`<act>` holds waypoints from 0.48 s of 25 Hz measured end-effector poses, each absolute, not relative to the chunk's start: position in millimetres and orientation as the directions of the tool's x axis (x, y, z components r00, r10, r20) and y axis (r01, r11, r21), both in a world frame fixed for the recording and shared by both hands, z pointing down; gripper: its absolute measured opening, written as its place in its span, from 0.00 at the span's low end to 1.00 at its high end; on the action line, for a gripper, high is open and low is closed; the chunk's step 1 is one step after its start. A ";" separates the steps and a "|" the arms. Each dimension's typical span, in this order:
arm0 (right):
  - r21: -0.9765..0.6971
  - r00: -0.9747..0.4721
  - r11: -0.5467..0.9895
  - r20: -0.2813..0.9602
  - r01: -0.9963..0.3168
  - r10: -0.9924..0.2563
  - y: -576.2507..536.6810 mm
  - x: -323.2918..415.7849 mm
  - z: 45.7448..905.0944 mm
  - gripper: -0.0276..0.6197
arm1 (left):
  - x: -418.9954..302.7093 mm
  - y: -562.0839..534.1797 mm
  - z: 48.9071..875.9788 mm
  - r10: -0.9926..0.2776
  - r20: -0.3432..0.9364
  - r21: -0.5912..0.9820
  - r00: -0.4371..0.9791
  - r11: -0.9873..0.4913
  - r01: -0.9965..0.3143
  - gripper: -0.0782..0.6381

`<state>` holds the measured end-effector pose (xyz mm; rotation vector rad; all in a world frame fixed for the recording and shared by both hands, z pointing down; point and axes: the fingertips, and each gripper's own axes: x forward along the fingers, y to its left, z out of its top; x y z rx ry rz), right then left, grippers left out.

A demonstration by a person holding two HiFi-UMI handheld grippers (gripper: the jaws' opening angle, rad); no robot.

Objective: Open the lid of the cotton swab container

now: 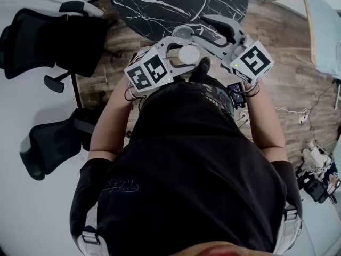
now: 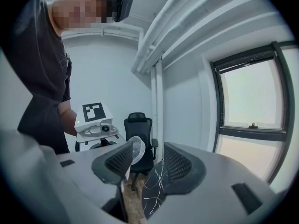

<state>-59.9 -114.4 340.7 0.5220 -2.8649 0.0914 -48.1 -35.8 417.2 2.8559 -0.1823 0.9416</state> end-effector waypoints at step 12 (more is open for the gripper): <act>-0.046 -0.907 0.929 0.238 -0.368 -0.348 -131.0 -24.3 357.6 0.31 | -26.3 -69.3 419.5 -0.157 0.610 0.064 0.777 -0.967 -0.246 0.47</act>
